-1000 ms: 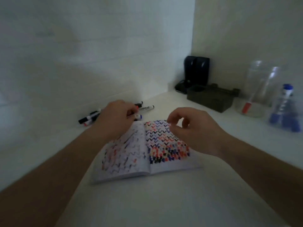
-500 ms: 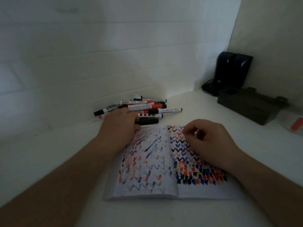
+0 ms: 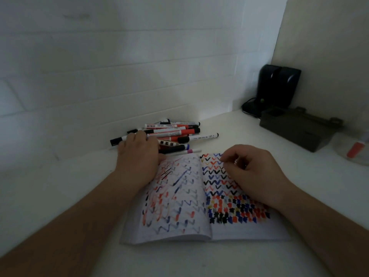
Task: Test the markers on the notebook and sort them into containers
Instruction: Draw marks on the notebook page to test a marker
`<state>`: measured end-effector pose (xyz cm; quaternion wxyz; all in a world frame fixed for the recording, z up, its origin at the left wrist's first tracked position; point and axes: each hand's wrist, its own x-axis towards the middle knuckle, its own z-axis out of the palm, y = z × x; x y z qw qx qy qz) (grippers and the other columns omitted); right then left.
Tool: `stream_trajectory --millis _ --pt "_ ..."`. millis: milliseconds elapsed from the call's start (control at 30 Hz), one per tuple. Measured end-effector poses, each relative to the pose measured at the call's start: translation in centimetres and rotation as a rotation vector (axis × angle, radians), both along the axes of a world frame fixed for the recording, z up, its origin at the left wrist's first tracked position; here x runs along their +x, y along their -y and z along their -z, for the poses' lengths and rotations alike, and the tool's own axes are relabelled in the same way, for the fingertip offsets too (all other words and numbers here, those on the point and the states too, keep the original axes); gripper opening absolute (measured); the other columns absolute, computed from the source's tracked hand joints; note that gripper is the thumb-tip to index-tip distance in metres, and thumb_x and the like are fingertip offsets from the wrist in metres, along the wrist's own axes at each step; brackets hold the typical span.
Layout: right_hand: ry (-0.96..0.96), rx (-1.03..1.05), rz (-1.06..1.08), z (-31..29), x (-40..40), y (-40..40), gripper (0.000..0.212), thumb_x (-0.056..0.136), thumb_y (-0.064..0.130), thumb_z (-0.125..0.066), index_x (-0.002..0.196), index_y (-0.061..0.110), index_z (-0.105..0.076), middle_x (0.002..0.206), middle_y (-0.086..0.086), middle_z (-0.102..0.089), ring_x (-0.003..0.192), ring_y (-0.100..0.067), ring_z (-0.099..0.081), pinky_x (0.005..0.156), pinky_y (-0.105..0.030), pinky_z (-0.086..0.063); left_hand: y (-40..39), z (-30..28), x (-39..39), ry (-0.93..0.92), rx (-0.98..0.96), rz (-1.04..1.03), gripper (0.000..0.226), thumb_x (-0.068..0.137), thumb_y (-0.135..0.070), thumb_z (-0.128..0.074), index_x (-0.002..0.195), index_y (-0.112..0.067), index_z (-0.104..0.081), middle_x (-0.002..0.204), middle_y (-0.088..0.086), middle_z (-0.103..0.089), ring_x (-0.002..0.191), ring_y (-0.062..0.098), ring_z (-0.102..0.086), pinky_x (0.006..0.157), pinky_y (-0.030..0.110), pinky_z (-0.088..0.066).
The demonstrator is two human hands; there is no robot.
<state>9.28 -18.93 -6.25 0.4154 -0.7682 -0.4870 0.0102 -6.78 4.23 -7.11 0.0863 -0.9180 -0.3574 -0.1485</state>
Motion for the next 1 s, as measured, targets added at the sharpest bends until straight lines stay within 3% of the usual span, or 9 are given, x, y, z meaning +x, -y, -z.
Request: stream_trajectory --millis 133,233,400,500,567,667,767,867,1000 --pt "0.008 0.007 0.013 -0.1 0.0 0.2 0.026 0.094 0.017 -0.069 0.091 0.042 -0.070 0.082 0.021 -0.066 0.079 0.000 -0.061 0.067 -0.010 -0.048 0.9 -1.3 -0.9 0.074 0.014 0.054 0.028 0.099 -0.052 -0.050 0.111 -0.027 -0.056 0.118 0.002 -0.059 0.112 0.029 -0.051 0.091 0.047 -0.037" --pt "-0.020 0.080 -0.009 -0.7 -0.3 0.1 0.020 0.095 0.031 -0.067 0.106 0.047 -0.066 0.087 0.020 -0.065 0.075 -0.006 -0.061 0.064 -0.017 -0.050 1.9 -3.4 -1.6 0.249 0.050 0.319 0.025 0.096 -0.046 -0.053 0.107 -0.027 -0.064 0.100 -0.001 -0.067 0.091 0.028 -0.060 0.074 0.036 -0.036" --pt "-0.176 0.140 -0.181 -1.8 -1.8 0.4 0.047 0.084 0.060 -0.063 0.130 0.050 -0.057 0.097 0.016 -0.067 0.085 -0.011 -0.066 0.073 -0.021 -0.056 7.2 -5.4 -1.5 0.399 -0.080 0.679 0.027 0.101 -0.038 -0.050 0.121 -0.026 -0.065 0.103 -0.012 -0.067 0.085 0.006 -0.055 0.071 0.024 -0.041" --pt "-0.640 0.367 -0.354 -2.3 -2.7 0.4 0.024 0.087 0.034 -0.074 0.107 0.020 -0.071 0.074 0.000 -0.068 0.064 -0.014 -0.063 0.058 -0.024 -0.051 10.2 -5.0 -0.8 0.416 -0.367 0.729 0.027 0.106 -0.037 -0.042 0.129 -0.034 -0.054 0.092 -0.024 -0.059 0.079 -0.006 -0.054 0.067 0.012 -0.040" --pt "-0.795 0.395 -0.413 -2.3 -3.1 0.3 0.019 0.085 0.026 -0.077 0.094 0.013 -0.066 0.069 -0.010 -0.058 0.056 -0.019 -0.051 0.051 -0.027 -0.044 11.5 -4.2 -0.2 0.389 -0.461 0.757 0.024 0.106 -0.040 -0.039 0.127 -0.035 -0.050 0.086 -0.018 -0.062 0.078 0.000 -0.060 0.064 0.016 -0.047" --pt "-0.820 0.352 -0.398 -2.0 -3.6 0.2 0.031 0.094 0.045 -0.068 0.093 0.014 -0.063 0.062 -0.008 -0.049 0.051 -0.020 -0.041 0.048 -0.026 -0.035 12.4 -3.0 0.3 0.363 -0.612 0.772 0.025 0.107 -0.043 -0.036 0.128 -0.041 -0.050 0.088 -0.009 -0.068 0.077 0.007 -0.066 0.069 0.023 -0.054" --pt "-0.822 0.332 -0.362 -1.9 -4.0 0.4 0.056 0.091 0.065 -0.045 0.107 0.018 -0.069 0.053 0.001 -0.040 0.046 -0.013 -0.033 0.046 -0.026 -0.030 12.4 -3.1 0.4 0.376 -0.820 0.800 0.021 0.108 -0.033 -0.042 0.120 -0.043 -0.056 0.098 -0.020 -0.070 0.090 -0.003 -0.068 0.079 0.011 -0.051" --pt "-0.788 0.316 -0.351 -1.9 -4.1 0.4 0.057 0.088 0.066 -0.041 0.110 0.022 -0.071 0.053 0.000 -0.042 0.047 -0.014 -0.036 0.045 -0.026 -0.030 12.0 -3.7 0.3 0.384 -0.879 0.797 0.028 0.107 -0.030 -0.043 0.116 -0.055 -0.053 0.100 -0.024 -0.070 0.091 -0.011 -0.065 0.078 0.003 -0.045" --pt "-0.774 0.229 -0.302 -2.6 -2.3 0.8 0.053 0.093 0.063 -0.040 0.113 0.025 -0.070 0.064 -0.008 -0.045 0.050 -0.014 -0.040 0.043 -0.025 -0.032 11.3 -3.4 0.1 0.266 -0.856 0.723 0.033 0.098 -0.057 -0.039 0.129 -0.055 -0.028 0.093 -0.001 -0.071 0.074 0.011 -0.066 0.062 0.020 -0.053"
